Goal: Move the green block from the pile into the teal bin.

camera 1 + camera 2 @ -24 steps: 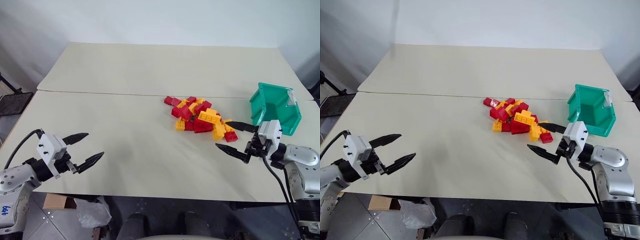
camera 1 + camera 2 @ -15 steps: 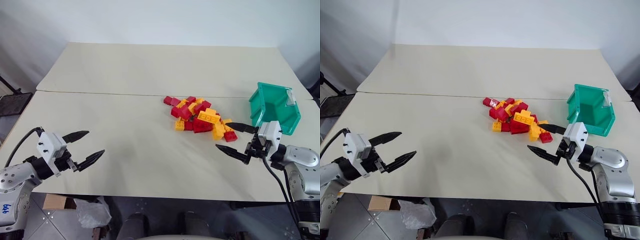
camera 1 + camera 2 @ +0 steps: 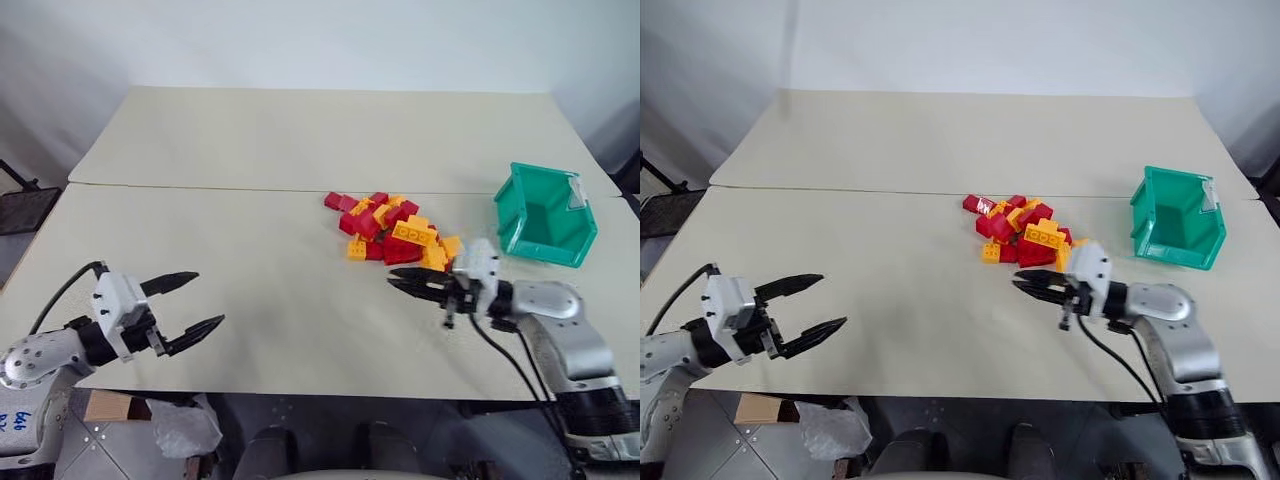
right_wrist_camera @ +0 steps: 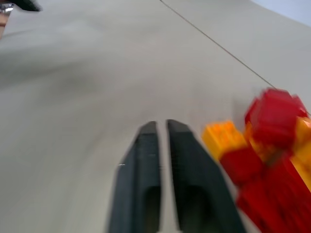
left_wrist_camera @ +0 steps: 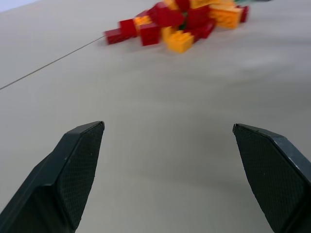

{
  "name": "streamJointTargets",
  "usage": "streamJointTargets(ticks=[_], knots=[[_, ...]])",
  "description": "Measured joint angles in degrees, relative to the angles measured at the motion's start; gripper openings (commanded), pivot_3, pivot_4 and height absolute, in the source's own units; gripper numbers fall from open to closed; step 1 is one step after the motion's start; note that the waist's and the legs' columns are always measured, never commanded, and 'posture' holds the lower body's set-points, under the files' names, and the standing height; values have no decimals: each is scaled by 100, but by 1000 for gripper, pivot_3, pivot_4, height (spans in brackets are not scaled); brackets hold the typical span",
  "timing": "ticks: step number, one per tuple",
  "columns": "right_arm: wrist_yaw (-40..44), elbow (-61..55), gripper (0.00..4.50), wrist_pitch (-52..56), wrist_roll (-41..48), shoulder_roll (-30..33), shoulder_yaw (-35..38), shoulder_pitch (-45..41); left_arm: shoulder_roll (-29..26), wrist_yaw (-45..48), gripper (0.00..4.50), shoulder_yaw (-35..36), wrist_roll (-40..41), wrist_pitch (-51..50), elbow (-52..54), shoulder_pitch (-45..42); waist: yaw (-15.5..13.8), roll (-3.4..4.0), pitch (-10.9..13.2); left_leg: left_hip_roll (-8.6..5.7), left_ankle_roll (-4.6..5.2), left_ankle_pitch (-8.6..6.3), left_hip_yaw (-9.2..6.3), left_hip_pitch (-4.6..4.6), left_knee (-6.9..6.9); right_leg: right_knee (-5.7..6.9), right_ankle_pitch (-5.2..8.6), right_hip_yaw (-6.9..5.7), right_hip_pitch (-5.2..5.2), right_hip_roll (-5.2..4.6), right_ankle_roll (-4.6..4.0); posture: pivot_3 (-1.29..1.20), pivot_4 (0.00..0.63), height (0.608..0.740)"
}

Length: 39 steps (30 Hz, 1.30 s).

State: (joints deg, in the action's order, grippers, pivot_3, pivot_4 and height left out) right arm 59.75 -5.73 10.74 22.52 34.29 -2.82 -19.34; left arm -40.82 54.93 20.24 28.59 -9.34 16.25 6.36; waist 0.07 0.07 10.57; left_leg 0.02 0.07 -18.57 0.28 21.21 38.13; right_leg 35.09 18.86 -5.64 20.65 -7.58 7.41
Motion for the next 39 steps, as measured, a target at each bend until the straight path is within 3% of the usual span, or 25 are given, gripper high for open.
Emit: streamJointTargets(ticks=[8, 12, 19, 26, 31, 39], knots=[[-1415, 1168, 44, 266, -1163, -947, -611, -1075, 268, -341, 4500, -515, 58, -396, 182, -505, 11, 1, 1, -8, -1, 0, -2, 4, 0, 28, 0, -2, 14, -1, 0, 0, 150, 740], [-2260, 2144, 44, -99, -1542, -1244, -424, -1655, 401, -562, 4500, -563, 235, -675, 308, -871, 20, 1, 1, -10, -3, 2, 11, 15, 2, 47, 0, 1, 39, -3, 1, 0, 150, 740], [-2894, 3388, 44, -603, -1611, -1276, 138, -2355, 497, -695, 4500, -978, 267, -956, 317, -1650, 15, 1, 1, -9, -3, 3, 17, 16, 4, 50, -1, 2, 39, 0, 1, 0, 150, 740], [-3066, 4131, 44, -695, -1724, -973, 348, -2549, 656, -911, 4500, -1594, -51, -1206, -31, -2537, 31, 0, 1, -8, -4, 4, 25, 16, 4, 50, -1, 4, 40, 3, 1, 0, 150, 740], [-2810, 4150, 44, -684, -1716, -668, 442, -2288, 711, -842, 4500, -1741, -183, -1174, -396, -2711, 41, 0, 1, -4, -4, 4, 32, 17, -2, 50, -1, 5, 48, 6, 1, 0, 150, 740], [-1508, 2452, 44, -23, -1296, -363, 241, -1405, 704, -656, 4500, -1713, -188, -1130, -528, -2521, 61, 0, 2, 1, -4, 4, 40, 17, 2, 48, -1, 13, 51, 8, 2, 0, 150, 740]])
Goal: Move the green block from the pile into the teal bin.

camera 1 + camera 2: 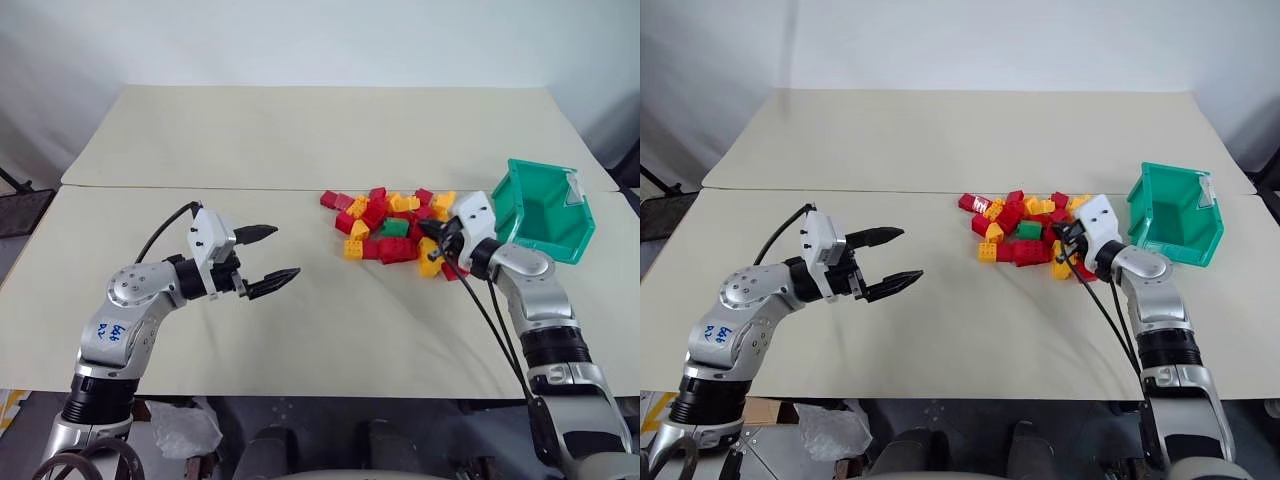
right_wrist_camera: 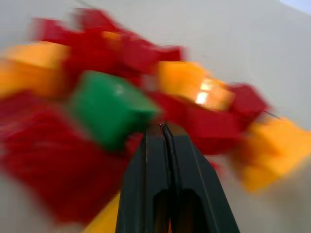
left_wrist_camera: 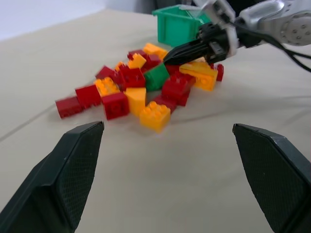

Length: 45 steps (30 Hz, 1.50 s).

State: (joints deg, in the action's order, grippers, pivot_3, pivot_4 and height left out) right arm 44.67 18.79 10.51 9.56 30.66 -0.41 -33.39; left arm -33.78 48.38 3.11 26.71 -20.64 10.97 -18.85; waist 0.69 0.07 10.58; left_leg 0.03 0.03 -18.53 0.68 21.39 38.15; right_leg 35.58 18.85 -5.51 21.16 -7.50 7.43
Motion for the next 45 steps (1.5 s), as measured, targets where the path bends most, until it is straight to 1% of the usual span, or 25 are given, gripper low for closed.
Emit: streamJointTargets(ticks=[5, 8, 13, 15, 17, 21, 23, 26, 29, 30, 34, 38, 40, 41, 45], knots=[[451, -842, 44, 784, 71, 48, -420, 75, -3, 8, 4500, 34, 0, 0, 1, 31, -49, 0, 0, -2, 0, 0, -1, -2, 5, 3, 0, 4, -1, -2, 0, 0, 150, 740], [684, -1312, 44, 1196, 131, 205, -570, 242, -15, -3, 4500, 45, 1, -8, 11, 76, -85, 0, 0, -7, 1, 0, -8, -1, 4, 2, -1, 3, -3, -5, 1, 0, 150, 740], [1007, -1906, 44, 1567, 454, 518, -430, 818, -91, -4, 4500, 123, 11, -26, 32, 189, -117, -2, 1, -9, 2, -1, -7, 6, 3, -7, -3, 2, -2, -5, 5, 0, 150, 740], [1185, -2067, 44, 1337, 691, 690, -66, 1074, -122, -2, 4500, 188, 18, -24, 69, 235, -132, -2, 1, -9, 2, -1, -5, 6, 2, -8, -3, 2, -2, -5, 5, 0, 150, 740], [1250, -2084, 44, 953, 848, 843, 467, 1267, -138, -4, 4500, 296, 21, -21, 73, 323, -143, -2, 2, -9, 2, -1, -3, 5, 2, -10, -3, 2, -4, -4, 6, 0, 150, 740], [1279, -1852, 44, 84, 1220, 858, 1471, 1655, -156, 46, 4500, 388, 20, 46, 79, 493, -170, -3, 2, -7, 2, -1, 3, 2, 1, -12, -3, 2, -6, -2, 6, 0, 150, 740], [1410, -1666, 44, -282, 1287, 929, 1785, 1925, -221, 119, 4500, 398, 1, 146, 74, 601, -182, -3, 2, -6, 2, -1, 5, 1, 0, -12, -3, 2, -7, -2, 6, 0, 150, 740], [1504, -1264, 44, -535, 1324, 1030, 2107, 2296, -290, 184, 4500, 519, -5, 240, 12, 668, -191, -3, 2, -6, 4, -1, 11, -1, 1, -13, -3, 3, -8, -3, 6, 0, 150, 740], [1453, -1004, 620, -550, 1428, 1052, 2352, 2359, -317, 200, 4500, 586, -5, 279, -23, 666, -191, -2, 3, -6, 8, 2, 16, -11, 2, -13, -3, 8, -16, -5, 6, 0, 150, 740], [1455, -984, 982, -518, 1462, 1094, 2364, 2378, -316, 206, 4500, 584, -5, 291, -25, 661, -184, -2, 3, -4, 8, 2, 18, -16, 2, -14, -3, 10, -19, -4, 6, 0, 150, 740], [1476, -1075, 2196, -388, 1494, 1151, 2268, 2469, -318, 254, 4500, 584, -3, 307, -28, 635, -178, -1, 3, -2, 7, 2, 23, -17, 1, -11, -3, 17, -15, -3, 6, 0, 150, 740], [1457, -1274, 3429, -260, 1490, 1153, 1999, 2203, -363, 369, 4500, 585, 5, 295, -29, 584, -177, -1, 3, -3, 8, 2, 26, -17, 2, -11, -3, 20, -13, -3, 6, 0, 150, 740], [1416, -1473, 4131, -139, 1341, 1186, 1631, 1851, -369, 376, 4500, 578, 3, 293, -44, 551, -155, 0, 4, -2, 7, 3, 29, -15, 2, -8, -3, 25, -7, -3, 6, 0, 150, 740], [1390, -1618, 4401, -16, 1261, 1191, 1404, 1607, -369, 376, 4500, 577, 2, 293, -48, 526, -145, 0, 4, -2, 7, 3, 28, -15, 2, -6, -3, 25, -4, -3, 6, 0, 150, 740], [1264, -1802, 4457, 241, 932, 1172, 726, 940, -358, 368, 4500, 544, -3, 294, -60, 449, -143, 0, 4, -4, 6, 2, 26, -8, 1, -6, -3, 24, 3, -4, 6, 0, 150, 740]])
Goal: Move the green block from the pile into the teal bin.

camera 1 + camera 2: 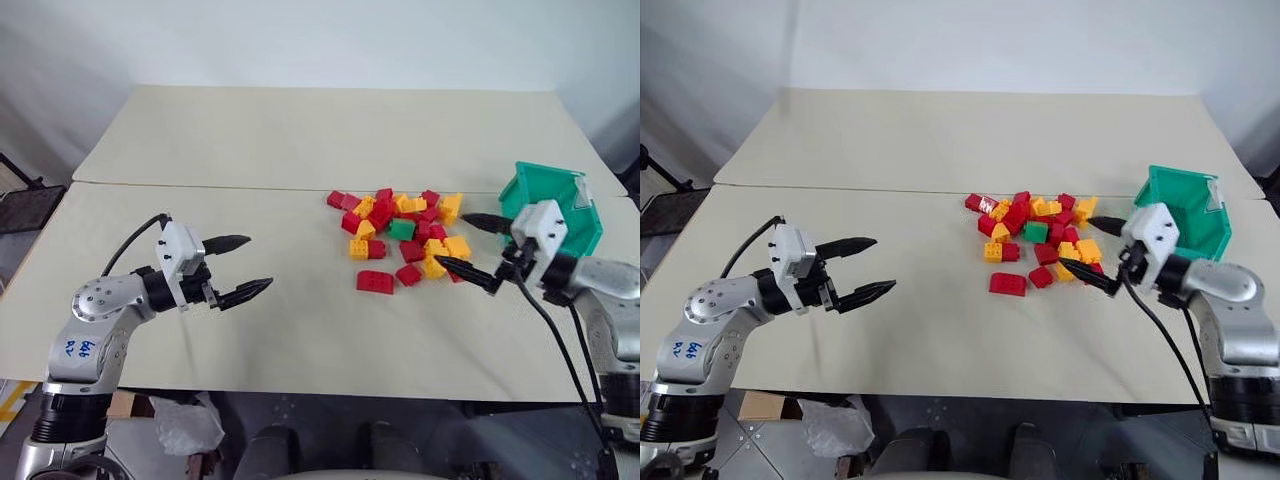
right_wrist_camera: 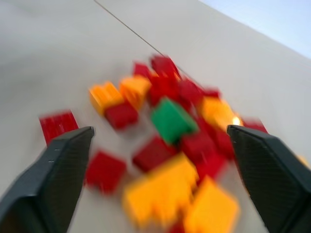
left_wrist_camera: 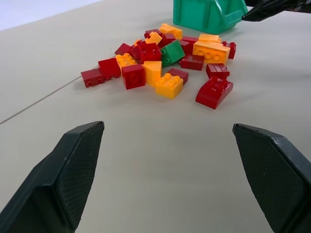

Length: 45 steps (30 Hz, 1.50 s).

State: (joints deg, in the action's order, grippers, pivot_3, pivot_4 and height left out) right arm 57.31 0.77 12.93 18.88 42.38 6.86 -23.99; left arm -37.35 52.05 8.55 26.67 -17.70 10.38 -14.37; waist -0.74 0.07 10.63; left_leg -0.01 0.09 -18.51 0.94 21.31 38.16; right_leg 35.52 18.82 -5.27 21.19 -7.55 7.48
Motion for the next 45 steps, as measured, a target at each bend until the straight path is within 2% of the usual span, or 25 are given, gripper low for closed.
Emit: streamJointTargets(ticks=[5, 8, 11, 14, 17, 22, 24, 29, 32, 37, 41, 45], knots=[[-606, 252, 4457, 199, -1109, -285, -1144, -875, 94, -60, 4500, -73, -11, 5, -6, -59, -5, 0, 0, -1, 0, 0, -2, 11, 1, 8, 0, -1, 15, -1, 0, 0, 150, 740], [-1401, 1002, 4457, 217, -2536, -338, -2062, -1546, 145, -127, 4500, -85, -12, 4, 7, -54, 12, 0, 0, -7, 0, 1, 5, 21, 3, 11, 0, 3, 28, -6, 0, 0, 150, 740], [-1722, 1466, 4457, 181, -3078, -457, -2322, -1942, 154, -137, 4500, -85, -5, -1, 45, 29, 28, 0, 0, -5, -1, 1, 1, 24, 1, 10, 0, -1, 31, -3, 0, 0, 150, 740], [-1691, 2000, 4457, -95, -3137, -647, -2383, -2240, 145, -118, 4500, -76, -2, -8, 50, 162, 84, -1, 0, -5, -1, 1, 0, 25, 0, 10, 0, -3, 30, -2, 1, 0, 150, 740], [-1679, 2267, 3922, -237, -3166, -846, -2415, -2328, 142, -118, 4500, -74, -1, -8, 51, 146, 97, -1, 0, -3, -1, 1, 0, 24, 0, 11, 0, -4, 30, -2, 1, 0, 150, 740], [-1450, 2409, 2309, -253, -3126, -944, -2421, -2313, 142, -112, 4500, -74, 0, -8, 51, 142, 98, -1, 0, -3, -1, 1, 0, 25, 0, 11, 0, -3, 30, -2, 1, 0, 150, 740], [-1410, 2399, 2148, -212, -3067, -944, -2375, -2293, 141, -102, 4500, -74, 0, -8, 50, 135, 100, -1, 0, -2, -1, 1, 0, 24, 0, 12, 0, -3, 30, -2, 1, 0, 150, 740], [-1308, 2052, 2148, 2, -2721, -865, -1894, -2034, 142, -32, 4500, -99, -3, -3, 2, -3, 82, -1, 0, -4, 0, 0, -2, 26, 1, 11, -1, -4, 30, -3, 1, 0, 150, 740], [-1047, 1310, 2148, 290, -1997, -689, -1173, -1603, 191, 39, 4500, -222, -4, 27, -23, -225, 61, -1, 1, -7, 0, 0, -9, 32, 1, 10, -3, -8, 30, -3, 5, 0, 150, 740], [-1137, 452, 2148, 586, -1086, -272, 342, -816, 460, 97, 4500, -462, 30, -9, -43, -605, 18, -3, 2, -9, 1, 0, -7, 33, 2, 8, -4, -11, 27, -4, 7, 0, 150, 740], [-1773, 672, 2148, 748, -1028, 214, 1262, -616, 762, 131, 4500, -657, 126, -107, -70, -1037, -11, -4, 2, -10, 4, 2, 23, 29, 5, 9, -5, -3, 27, -4, 9, 0, 150, 740], [-2292, 1437, 2148, 541, -1447, 542, 1322, -583, 979, 224, 4500, -859, 132, -174, -247, -1277, 43, -4, 2, -12, 3, 2, 77, 16, 0, 10, -5, 5, 25, 3, 9, 0, 150, 740]])
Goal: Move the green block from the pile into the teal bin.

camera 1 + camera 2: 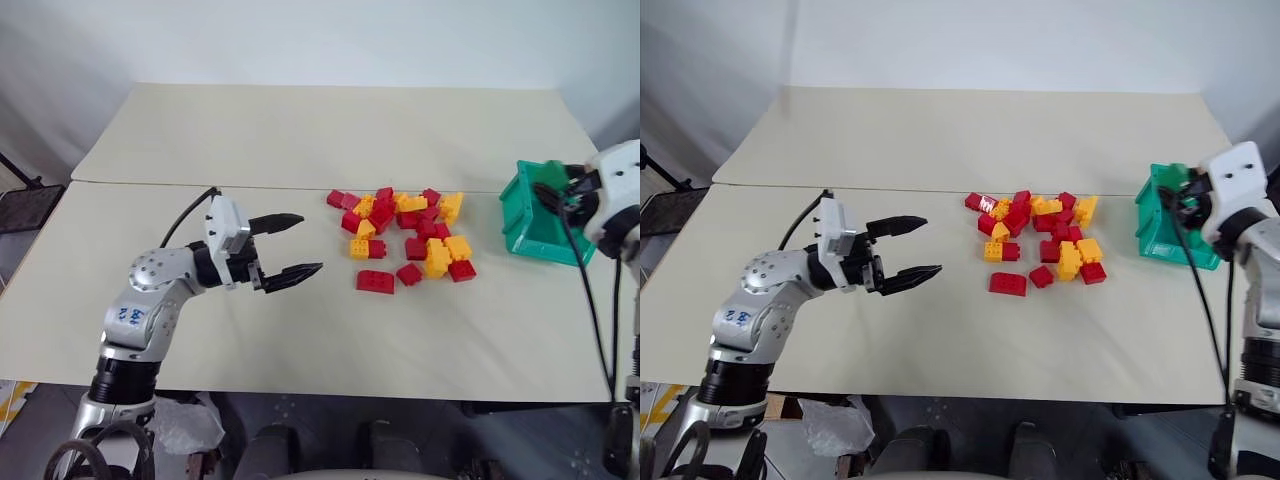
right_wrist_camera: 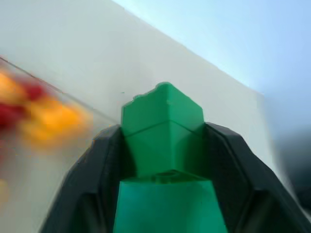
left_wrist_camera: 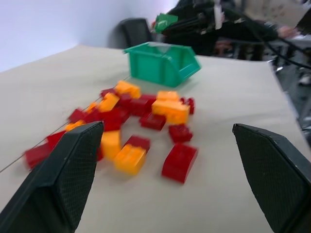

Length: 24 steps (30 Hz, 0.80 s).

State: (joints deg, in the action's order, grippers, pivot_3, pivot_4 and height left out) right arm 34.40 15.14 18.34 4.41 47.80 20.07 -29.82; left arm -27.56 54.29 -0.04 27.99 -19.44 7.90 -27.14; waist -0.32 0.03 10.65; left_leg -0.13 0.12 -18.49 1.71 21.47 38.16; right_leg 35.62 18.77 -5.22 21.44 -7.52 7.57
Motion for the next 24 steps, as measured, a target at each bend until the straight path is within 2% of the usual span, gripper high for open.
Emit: streamJointTargets(ticks=[6, 13, 16, 19, 20, 22, 24], knots=[[-443, 1696, 2148, -428, -418, 14, -471, -633, 212, 162, 4500, -156, -6, 1, -297, -449, 73, 1, 0, 13, 4, 2, 26, -11, -1, 0, 0, 26, 5, -2, 0, 0, 150, 740], [-571, 2391, 4470, -868, -351, -44, -490, -1028, 259, 160, 4500, -162, -25, 19, -422, -472, 35, 0, 0, 13, 4, 2, 23, -7, 1, -2, -1, 24, 5, -4, 1, 0, 150, 740], [-556, 2491, 4470, -1186, -257, -44, -479, -1030, 173, 154, 4500, -116, -35, 30, -414, -387, 41, 1, 0, 12, 5, 2, 24, -6, 1, -4, -2, 26, 5, -5, 4, 0, 150, 740], [255, 2303, 4470, -2245, 330, -186, -263, -889, -58, 157, 4500, 29, -86, 124, -412, -174, 68, 1, 1, 18, 4, 2, 27, -9, -3, -6, -2, 27, 6, 4, 4, 0, 150, 740], [871, 1960, 4470, -2629, 697, -248, -209, -666, -149, 159, 4500, 91, -123, 188, -405, -89, 70, 0, 1, 22, 3, 1, 26, -14, -8, -6, -2, 26, 5, 7, 4, 0, 150, 740], [1750, 1386, 4470, -2995, 1150, -401, -276, -273, -384, 143, 4500, 237, -223, 346, -414, 126, 73, -1, 2, 29, -1, -1, 26, -19, -9, -4, -2, 25, 2, 11, 4, 0, 150, 740], [2197, 1089, 4470, -2970, 1473, -566, -340, 73, -540, 127, 4500, 380, -298, 494, -418, 345, 53, -1, 2, 23, 1, -1, 26, -18, -7, -4, -2, 27, 2, 3, 4, 0, 150, 740]])
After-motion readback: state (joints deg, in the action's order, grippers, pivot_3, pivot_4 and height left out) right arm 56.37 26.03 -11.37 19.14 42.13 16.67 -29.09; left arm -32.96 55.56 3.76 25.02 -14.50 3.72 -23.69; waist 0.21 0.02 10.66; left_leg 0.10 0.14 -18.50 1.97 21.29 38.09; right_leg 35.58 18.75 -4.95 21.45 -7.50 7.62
